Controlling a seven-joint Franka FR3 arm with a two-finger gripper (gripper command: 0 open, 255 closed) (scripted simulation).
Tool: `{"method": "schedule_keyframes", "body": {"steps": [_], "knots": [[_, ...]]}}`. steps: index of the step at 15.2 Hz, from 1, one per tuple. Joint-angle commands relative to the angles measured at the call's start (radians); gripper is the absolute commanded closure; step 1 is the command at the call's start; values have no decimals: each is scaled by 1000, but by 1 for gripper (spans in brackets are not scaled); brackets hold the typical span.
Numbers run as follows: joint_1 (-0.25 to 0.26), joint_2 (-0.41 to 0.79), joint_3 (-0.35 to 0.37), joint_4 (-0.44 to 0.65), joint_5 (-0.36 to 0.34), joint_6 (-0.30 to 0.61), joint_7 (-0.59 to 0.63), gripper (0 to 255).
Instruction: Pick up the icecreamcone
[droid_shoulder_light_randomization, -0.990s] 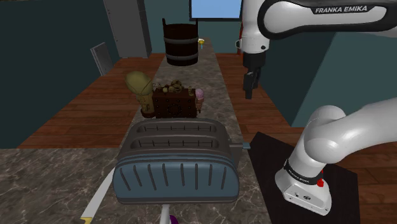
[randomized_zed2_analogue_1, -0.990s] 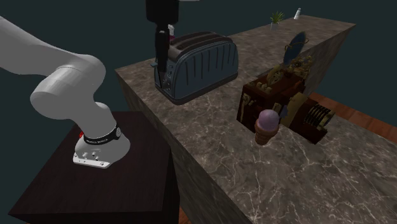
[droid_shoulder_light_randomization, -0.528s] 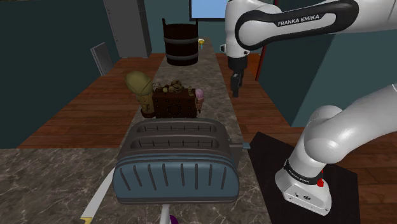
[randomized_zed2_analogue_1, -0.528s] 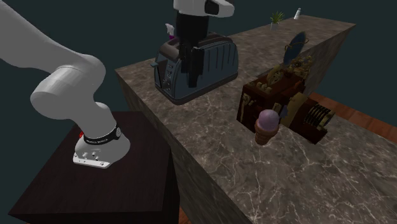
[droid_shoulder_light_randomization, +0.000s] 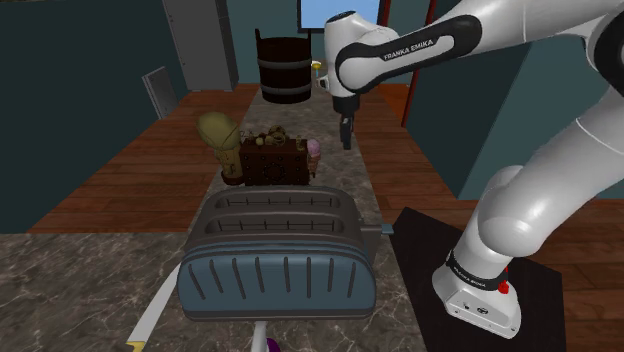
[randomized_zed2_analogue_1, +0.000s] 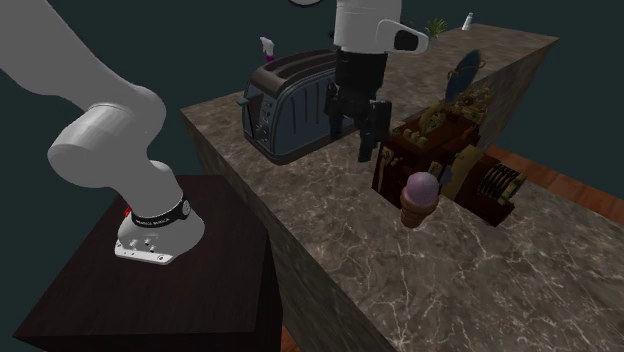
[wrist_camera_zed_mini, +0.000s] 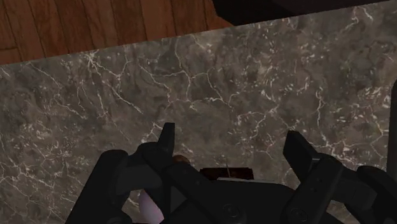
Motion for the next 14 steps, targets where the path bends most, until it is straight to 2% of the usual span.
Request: {"method": "schedule_keyframes", "body": {"steps": [1, 11, 14], "knots": [[2, 70, -1, 45, -23, 40, -31, 0], [10, 407, 4, 317, -126, 175, -169, 0], [10, 421, 3, 293, -132, 210, -157, 0]]}}
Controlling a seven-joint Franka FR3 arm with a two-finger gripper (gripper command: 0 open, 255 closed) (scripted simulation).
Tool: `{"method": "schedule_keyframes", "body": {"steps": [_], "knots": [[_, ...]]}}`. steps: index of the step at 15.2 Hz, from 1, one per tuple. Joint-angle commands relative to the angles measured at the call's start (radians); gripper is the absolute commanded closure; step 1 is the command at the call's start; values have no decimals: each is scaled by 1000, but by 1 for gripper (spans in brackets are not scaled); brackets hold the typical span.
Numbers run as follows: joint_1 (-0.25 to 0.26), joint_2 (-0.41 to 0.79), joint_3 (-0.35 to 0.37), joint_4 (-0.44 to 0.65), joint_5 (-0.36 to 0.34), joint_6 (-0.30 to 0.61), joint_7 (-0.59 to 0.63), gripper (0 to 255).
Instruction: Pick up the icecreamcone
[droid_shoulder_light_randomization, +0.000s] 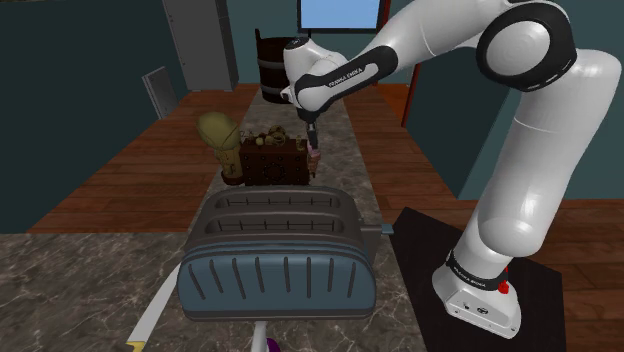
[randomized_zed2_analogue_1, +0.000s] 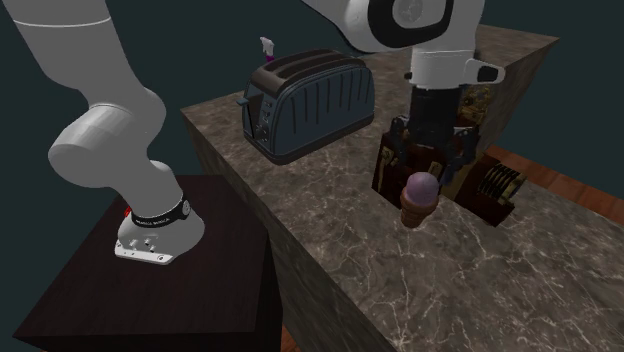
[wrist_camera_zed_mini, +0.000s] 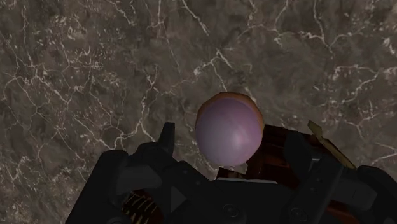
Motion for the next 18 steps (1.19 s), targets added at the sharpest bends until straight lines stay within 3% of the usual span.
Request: {"method": "schedule_keyframes", "body": {"steps": [1, 6, 7, 18], "knots": [[0, 14, -1, -10, -5, 24, 6, 0], [-1, 33, -3, -35, -14, 66, 20, 0], [-3, 33, -4, -34, -14, 67, 17, 255], [0, 22, -2, -21, -9, 43, 12, 255]]}}
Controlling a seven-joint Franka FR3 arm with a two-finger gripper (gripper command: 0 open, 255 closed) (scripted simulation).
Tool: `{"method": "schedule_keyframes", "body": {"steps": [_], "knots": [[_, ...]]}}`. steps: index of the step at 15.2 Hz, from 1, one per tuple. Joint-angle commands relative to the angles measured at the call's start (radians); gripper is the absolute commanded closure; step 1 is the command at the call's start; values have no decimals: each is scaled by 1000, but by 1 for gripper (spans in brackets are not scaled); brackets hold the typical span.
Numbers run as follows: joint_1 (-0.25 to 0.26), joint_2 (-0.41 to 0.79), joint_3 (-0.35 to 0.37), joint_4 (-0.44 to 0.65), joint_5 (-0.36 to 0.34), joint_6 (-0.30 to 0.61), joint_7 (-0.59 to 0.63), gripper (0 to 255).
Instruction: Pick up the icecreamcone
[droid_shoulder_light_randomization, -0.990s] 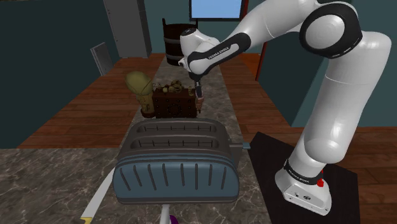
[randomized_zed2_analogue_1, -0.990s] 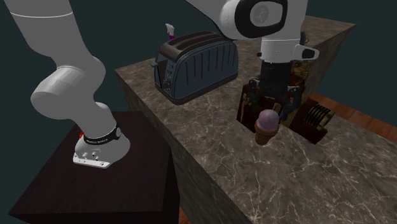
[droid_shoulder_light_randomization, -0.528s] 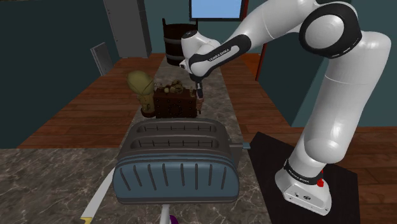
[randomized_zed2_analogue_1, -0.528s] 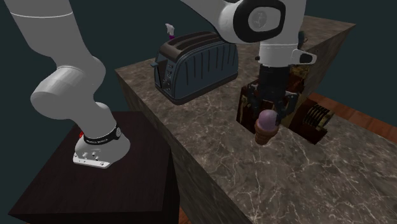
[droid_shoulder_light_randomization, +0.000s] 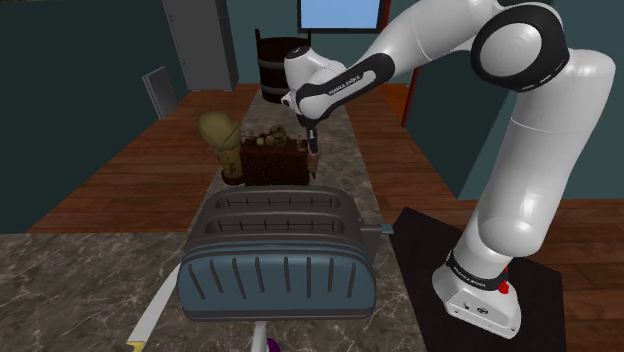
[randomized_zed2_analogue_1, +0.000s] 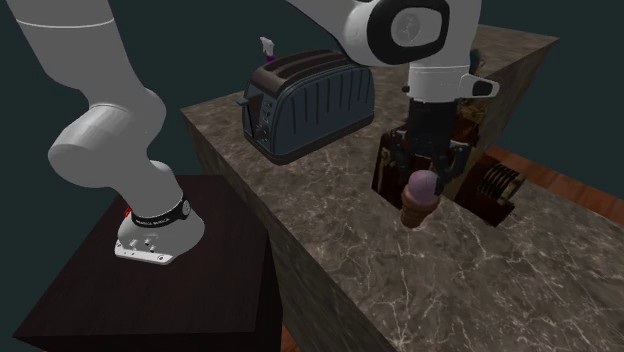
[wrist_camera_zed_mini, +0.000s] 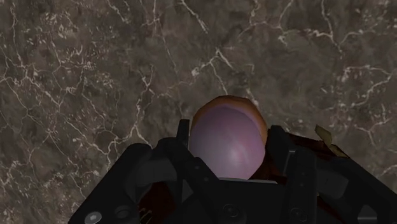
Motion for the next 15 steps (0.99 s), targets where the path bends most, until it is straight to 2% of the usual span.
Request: {"method": "schedule_keyframes", "body": {"steps": [1, 13, 15], "knots": [[2, -5, 3, 14, 5, -20, -7, 255], [6, -53, 7, 116, 28, -164, -52, 255], [6, -53, 7, 117, 29, -166, -53, 255]]}}
